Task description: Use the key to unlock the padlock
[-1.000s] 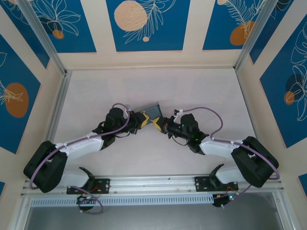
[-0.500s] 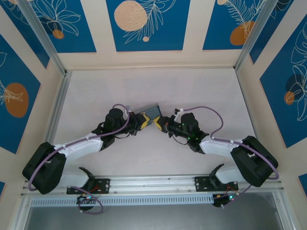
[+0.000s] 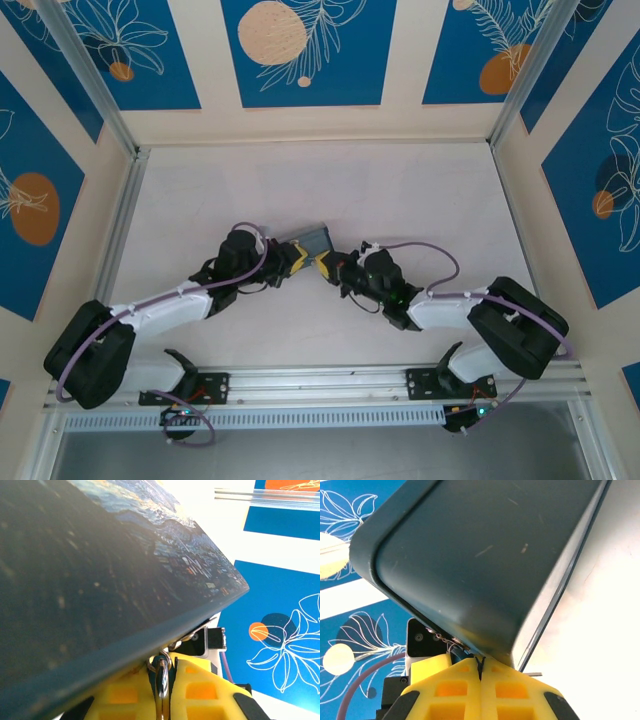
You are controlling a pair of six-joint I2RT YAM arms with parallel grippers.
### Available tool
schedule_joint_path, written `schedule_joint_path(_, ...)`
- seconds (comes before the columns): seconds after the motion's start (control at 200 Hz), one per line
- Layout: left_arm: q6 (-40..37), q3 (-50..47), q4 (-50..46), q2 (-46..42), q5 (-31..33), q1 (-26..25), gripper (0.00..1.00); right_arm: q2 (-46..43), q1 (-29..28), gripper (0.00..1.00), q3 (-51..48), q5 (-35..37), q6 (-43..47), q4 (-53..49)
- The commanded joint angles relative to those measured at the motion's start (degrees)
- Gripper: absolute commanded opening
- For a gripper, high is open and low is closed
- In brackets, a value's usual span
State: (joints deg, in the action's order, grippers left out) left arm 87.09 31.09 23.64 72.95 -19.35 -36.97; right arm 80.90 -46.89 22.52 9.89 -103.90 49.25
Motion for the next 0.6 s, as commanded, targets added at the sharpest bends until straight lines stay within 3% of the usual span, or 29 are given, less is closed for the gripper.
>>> schedule_joint_path(0.0, 0.2, 1.2, 6.8, -2.3, -4.4, -1.7, 0.00, 0.3, -4.0, 0.00, -0.3, -0.6, -4.7, 4.0)
schedule_joint_path(0.595, -1.6, 0.4, 4.0, -3.3, -2.8, -1.7, 0.00, -6.8, -6.2, 0.00, 0.1, 1.8, -3.9, -3.6)
